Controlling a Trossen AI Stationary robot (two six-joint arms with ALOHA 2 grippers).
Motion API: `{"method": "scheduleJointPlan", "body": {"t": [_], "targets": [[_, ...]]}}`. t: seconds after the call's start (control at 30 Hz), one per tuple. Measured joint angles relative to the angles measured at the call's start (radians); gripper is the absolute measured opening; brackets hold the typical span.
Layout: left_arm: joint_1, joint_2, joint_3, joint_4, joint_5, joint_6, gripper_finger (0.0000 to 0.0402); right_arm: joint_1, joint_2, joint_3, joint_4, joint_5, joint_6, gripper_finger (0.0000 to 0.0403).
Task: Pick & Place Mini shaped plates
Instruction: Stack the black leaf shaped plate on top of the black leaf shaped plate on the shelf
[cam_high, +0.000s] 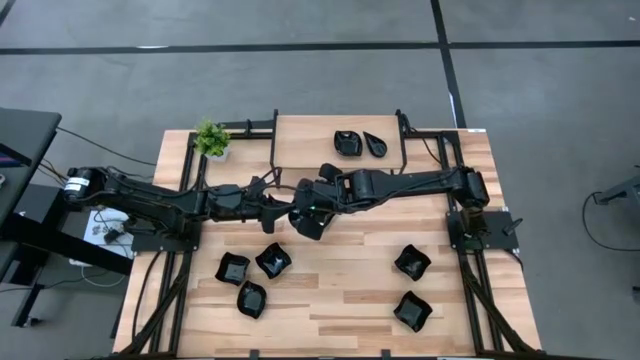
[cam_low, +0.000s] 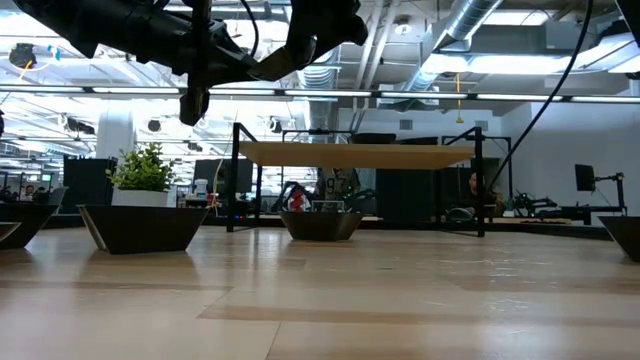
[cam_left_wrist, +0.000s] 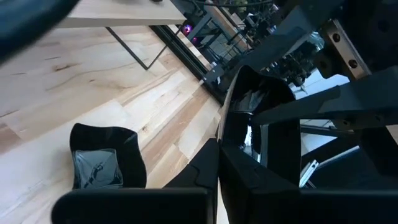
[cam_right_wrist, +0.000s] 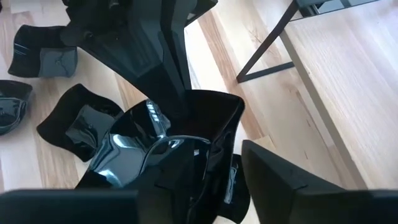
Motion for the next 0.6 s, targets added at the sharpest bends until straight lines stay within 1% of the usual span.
{"method": "scheduleJointPlan", "body": {"t": [0.17,0.3,0.43,0.6], "targets": [[0.000,0.000,0.000,0.000,0.000,0.000,0.0011,0.000,0.000,0.000,0.006,-0.001,0.000,0.0095],[0.000,0.000,0.000,0.000,0.000,0.000,0.0008,0.000,0.000,0.000,0.006,-0.001,0.000,0.0076],[0.000,0.000,0.000,0.000,0.000,0.000,0.0009,0.000,0.000,0.000,0.006,0.000,0.000,0.0067],[0.000,0.000,0.000,0.000,0.000,0.000,0.0012,0.000,0.000,0.000,0.006,-0.001,0.000,0.0066]]}}
